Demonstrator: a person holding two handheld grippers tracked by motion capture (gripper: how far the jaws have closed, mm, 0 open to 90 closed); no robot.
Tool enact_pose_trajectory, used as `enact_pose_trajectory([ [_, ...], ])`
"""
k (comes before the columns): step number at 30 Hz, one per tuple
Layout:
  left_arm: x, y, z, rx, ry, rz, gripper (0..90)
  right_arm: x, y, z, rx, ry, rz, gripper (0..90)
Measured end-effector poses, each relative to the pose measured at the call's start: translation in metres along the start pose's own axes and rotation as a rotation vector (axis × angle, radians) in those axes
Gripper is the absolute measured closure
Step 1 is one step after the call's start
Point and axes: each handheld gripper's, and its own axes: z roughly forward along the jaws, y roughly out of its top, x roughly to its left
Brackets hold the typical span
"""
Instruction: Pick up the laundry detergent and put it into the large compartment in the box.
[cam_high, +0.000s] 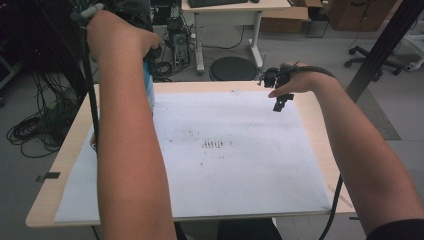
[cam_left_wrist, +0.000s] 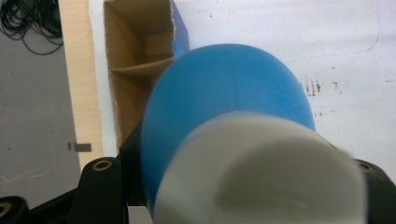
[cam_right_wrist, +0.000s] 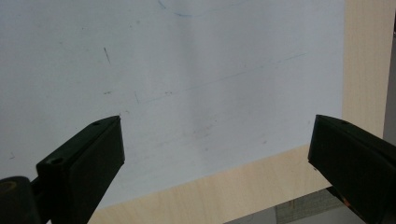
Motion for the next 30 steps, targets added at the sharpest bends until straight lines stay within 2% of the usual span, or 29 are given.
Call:
enact_pose_trajectory([
  [6,0.007,0.000,-0.006,-0.007,0.006,0.014,38.0,-0.001,0.001,-0.001,0.000,0.003,0.003,3.2],
  [7,0.008,0.000,-0.007,-0.005,0.012,0.030,38.0,-0.001,0.001,-0.002,0.002,0.006,0.004,3.2],
  [13,0.018,0.000,-0.011,-0.006,0.006,0.030,38.0,-0.002,0.002,-0.003,0.001,0.009,0.007,3.2],
  [25,0.040,-0.003,-0.015,-0.003,0.031,-0.008,38.0,-0.003,0.002,-0.009,-0.006,0.000,0.009,3.2],
  [30,0.051,-0.005,-0.014,0.002,0.028,-0.027,38.0,-0.002,0.002,-0.008,0.005,0.000,0.011,3.3],
])
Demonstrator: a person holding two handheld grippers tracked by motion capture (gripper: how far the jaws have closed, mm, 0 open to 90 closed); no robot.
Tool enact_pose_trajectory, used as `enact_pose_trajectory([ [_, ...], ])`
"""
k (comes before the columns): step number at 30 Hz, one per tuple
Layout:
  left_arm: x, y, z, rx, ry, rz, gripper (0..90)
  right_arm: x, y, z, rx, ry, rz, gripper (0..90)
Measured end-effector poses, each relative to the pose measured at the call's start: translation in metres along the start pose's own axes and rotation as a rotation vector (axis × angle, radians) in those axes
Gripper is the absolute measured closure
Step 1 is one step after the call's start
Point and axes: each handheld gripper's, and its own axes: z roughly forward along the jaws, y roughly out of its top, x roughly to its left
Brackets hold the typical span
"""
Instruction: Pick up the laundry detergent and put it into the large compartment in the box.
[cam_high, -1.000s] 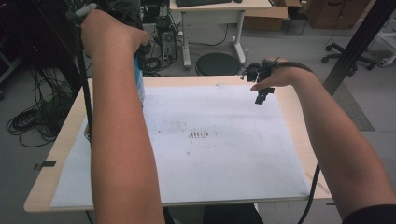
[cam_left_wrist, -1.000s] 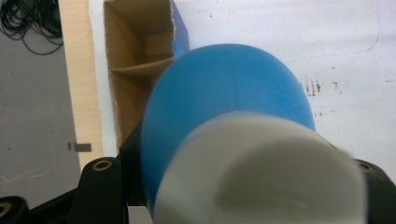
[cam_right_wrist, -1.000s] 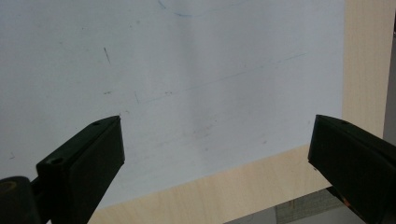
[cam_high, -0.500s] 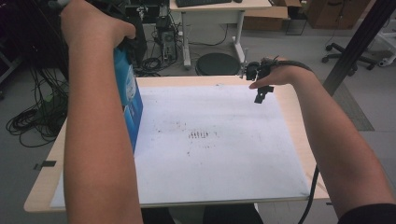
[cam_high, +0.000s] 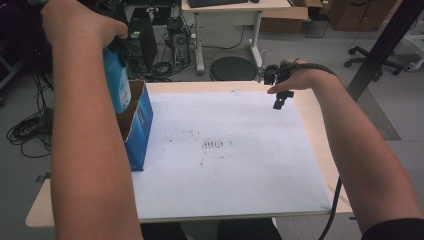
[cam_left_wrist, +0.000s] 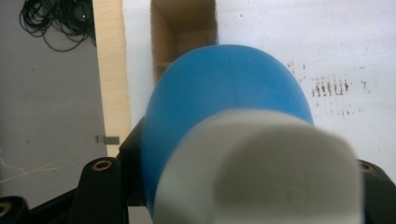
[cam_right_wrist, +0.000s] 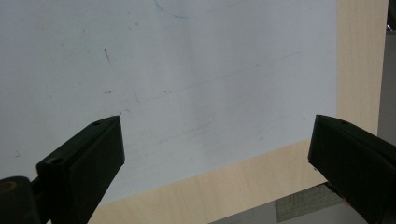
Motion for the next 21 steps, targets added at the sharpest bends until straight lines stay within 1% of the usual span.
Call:
enact_pose_trajectory([
  [1,0.000,0.000,0.000,0.000,0.000,0.000,38.0,0.000,0.000,0.000,0.000,0.000,0.000,3.3],
  [3,0.007,-0.002,0.004,0.004,-0.007,-0.019,38.0,0.000,0.001,0.000,-0.001,0.000,-0.003,3.3],
  [4,0.007,-0.002,0.004,0.004,-0.007,-0.019,38.0,0.000,0.001,0.000,-0.001,0.000,-0.003,3.3],
  [6,0.015,-0.004,0.009,0.012,-0.014,-0.036,38.0,0.000,0.002,-0.001,-0.003,-0.002,-0.006,3.3],
  [7,0.015,-0.004,0.009,0.012,-0.014,-0.036,38.0,0.000,0.002,-0.001,-0.003,-0.002,-0.006,3.3],
  [9,0.021,-0.006,0.014,0.017,-0.019,-0.054,38.0,0.001,0.003,0.000,0.000,-0.001,-0.004,3.2],
  [12,0.024,-0.007,0.017,0.019,-0.018,-0.063,38.0,0.001,0.003,0.000,0.004,0.001,-0.007,3.3],
  [13,0.028,-0.008,0.020,0.022,-0.019,-0.073,38.0,0.001,0.003,0.001,0.003,-0.002,-0.006,3.3],
  [14,0.028,-0.008,0.020,0.022,-0.019,-0.073,38.0,0.001,0.003,0.001,0.003,-0.002,-0.006,3.3],
  [17,0.033,-0.010,0.026,0.027,-0.024,-0.086,38.0,0.001,0.004,0.003,0.012,-0.002,-0.005,3.3],
  [21,0.037,-0.011,0.032,0.035,-0.030,-0.092,38.0,0.001,0.006,0.004,0.016,-0.001,-0.015,3.3],
])
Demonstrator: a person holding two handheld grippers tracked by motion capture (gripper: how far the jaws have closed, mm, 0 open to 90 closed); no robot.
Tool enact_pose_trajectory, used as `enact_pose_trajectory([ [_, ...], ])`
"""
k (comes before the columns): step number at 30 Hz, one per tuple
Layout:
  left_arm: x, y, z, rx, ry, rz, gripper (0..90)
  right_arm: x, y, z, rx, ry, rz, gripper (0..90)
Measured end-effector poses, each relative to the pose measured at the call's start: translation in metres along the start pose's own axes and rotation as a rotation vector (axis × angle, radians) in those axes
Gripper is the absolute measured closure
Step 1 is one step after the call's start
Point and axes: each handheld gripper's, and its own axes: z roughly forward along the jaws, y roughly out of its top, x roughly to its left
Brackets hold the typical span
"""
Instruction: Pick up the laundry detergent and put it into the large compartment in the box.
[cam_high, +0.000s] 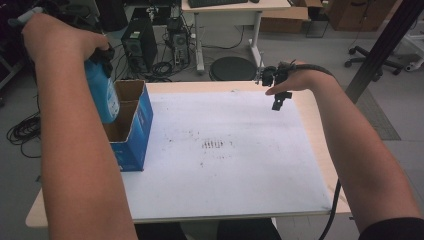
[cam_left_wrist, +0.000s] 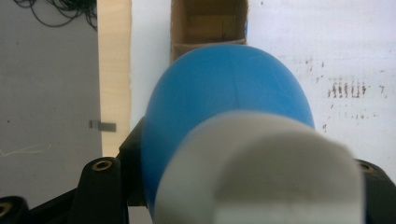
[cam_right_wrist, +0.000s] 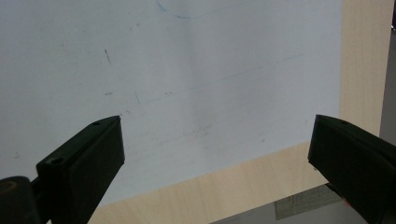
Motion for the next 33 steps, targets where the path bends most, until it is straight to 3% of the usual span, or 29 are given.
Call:
enact_pose_trajectory([
  [11,0.011,0.000,0.024,0.033,-0.008,-0.018,38.0,0.000,0.004,0.003,0.007,0.004,0.000,3.3],
  [33,0.018,0.001,0.064,0.071,-0.038,-0.034,38.0,0.000,0.012,0.012,0.019,0.007,-0.012,3.3],
])
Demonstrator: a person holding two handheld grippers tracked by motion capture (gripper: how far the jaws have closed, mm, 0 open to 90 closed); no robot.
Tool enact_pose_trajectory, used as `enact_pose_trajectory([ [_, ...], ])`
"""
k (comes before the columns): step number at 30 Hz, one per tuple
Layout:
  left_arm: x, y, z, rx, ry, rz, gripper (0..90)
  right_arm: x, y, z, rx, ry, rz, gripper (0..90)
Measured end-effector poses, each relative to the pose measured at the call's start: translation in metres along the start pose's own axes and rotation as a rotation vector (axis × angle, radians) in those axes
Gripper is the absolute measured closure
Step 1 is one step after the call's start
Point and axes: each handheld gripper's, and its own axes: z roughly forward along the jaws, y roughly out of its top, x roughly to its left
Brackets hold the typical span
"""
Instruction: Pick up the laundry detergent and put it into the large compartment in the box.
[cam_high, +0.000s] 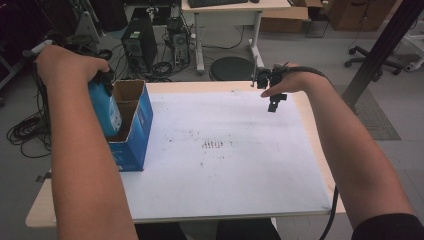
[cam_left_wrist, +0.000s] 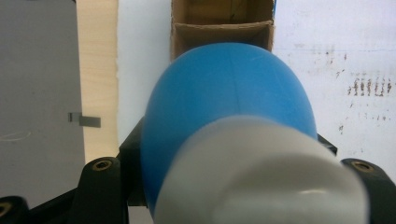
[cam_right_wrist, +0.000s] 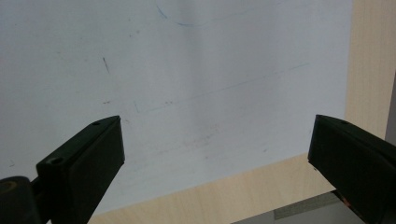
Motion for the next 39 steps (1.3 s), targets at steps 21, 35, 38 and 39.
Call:
enact_pose_trajectory([
  [21,-0.001,-0.002,0.043,0.021,-0.016,0.005,37.9,0.001,0.000,0.001,-0.002,-0.001,-0.003,3.2],
  [35,-0.001,-0.004,0.064,0.033,-0.024,0.014,37.9,0.002,0.001,0.003,-0.002,-0.004,-0.006,3.2],
  [38,-0.001,-0.004,0.069,0.035,-0.030,0.017,37.9,0.002,0.001,0.003,-0.001,-0.001,-0.004,3.3],
  [39,-0.002,-0.004,0.070,0.036,-0.032,0.015,37.9,0.002,0.001,0.003,0.001,-0.002,-0.006,3.2],
])
